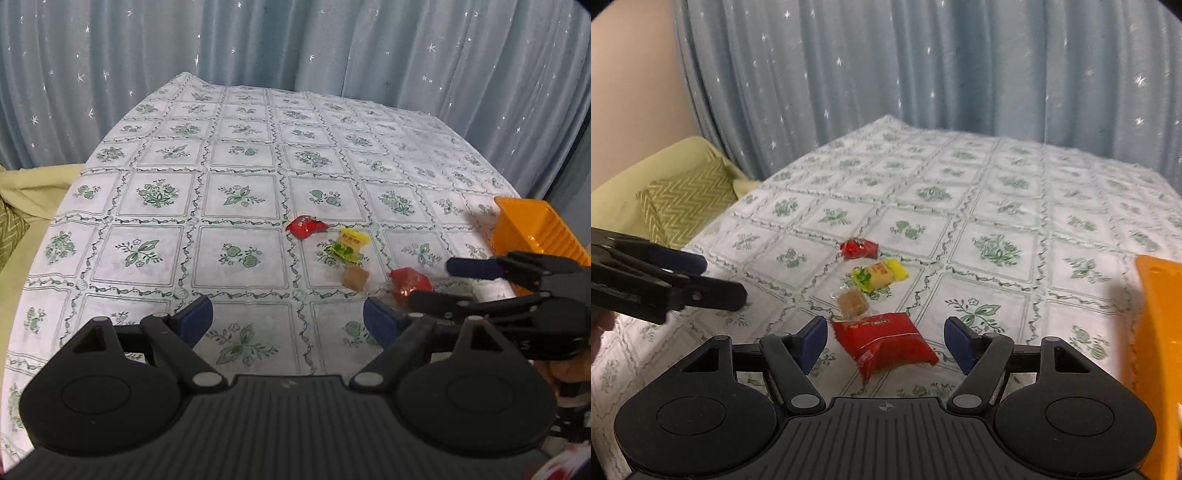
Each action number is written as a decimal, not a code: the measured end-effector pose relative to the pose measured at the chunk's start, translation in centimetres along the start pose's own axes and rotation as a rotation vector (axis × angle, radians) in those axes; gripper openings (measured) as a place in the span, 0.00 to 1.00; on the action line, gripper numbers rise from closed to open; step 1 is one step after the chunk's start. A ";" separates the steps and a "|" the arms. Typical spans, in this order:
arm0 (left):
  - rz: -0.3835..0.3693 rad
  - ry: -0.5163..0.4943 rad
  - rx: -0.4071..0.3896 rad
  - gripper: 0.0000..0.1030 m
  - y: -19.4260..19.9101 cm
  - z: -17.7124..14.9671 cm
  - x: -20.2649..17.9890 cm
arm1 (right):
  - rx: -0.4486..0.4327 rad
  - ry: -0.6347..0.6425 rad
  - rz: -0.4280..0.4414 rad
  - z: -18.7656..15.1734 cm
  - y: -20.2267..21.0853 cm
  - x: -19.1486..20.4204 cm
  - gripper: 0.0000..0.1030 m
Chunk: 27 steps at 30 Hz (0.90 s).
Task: Organize snacks
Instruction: 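Grasp the red packet with the right tool while the left tool grasps the brown candy cube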
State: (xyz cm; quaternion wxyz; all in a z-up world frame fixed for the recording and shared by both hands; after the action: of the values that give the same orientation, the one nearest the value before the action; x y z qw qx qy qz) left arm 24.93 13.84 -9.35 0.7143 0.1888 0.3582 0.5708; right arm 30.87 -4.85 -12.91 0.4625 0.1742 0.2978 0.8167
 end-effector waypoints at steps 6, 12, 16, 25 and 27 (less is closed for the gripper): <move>-0.016 -0.013 0.003 0.85 -0.2 0.0 -0.4 | 0.052 -0.017 0.075 0.0 -2.3 -0.4 0.68; -0.016 -0.018 0.005 0.86 -0.3 0.0 -0.5 | 0.050 -0.010 0.056 -0.2 -2.4 -0.4 0.50; -0.020 -0.027 0.014 0.86 -0.7 0.0 -0.7 | 0.040 -0.045 0.036 -0.3 -1.7 -0.8 0.48; -0.078 -0.098 0.010 0.79 -3.4 0.4 -2.3 | -0.005 -0.197 -0.116 -0.8 1.8 -3.7 0.47; -0.084 -0.125 0.011 0.77 -4.4 0.5 -2.8 | -0.013 -0.218 -0.132 -1.2 2.5 -4.2 0.47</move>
State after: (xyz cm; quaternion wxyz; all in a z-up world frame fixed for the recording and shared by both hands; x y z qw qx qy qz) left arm 28.05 9.98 -11.16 0.7576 0.2128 0.3236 0.5254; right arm 30.75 -9.81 -12.26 0.5461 0.2390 0.2513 0.7625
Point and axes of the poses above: each gripper's, at about its wrist camera, not at the fingertips, and y roughly against the way its jaws point, x to its left, z to its top, the point moved 3 cm from there along -y, roughly the way its jaws point, and after that the axes turned 13 degrees about -z, right-handed, at the moved point
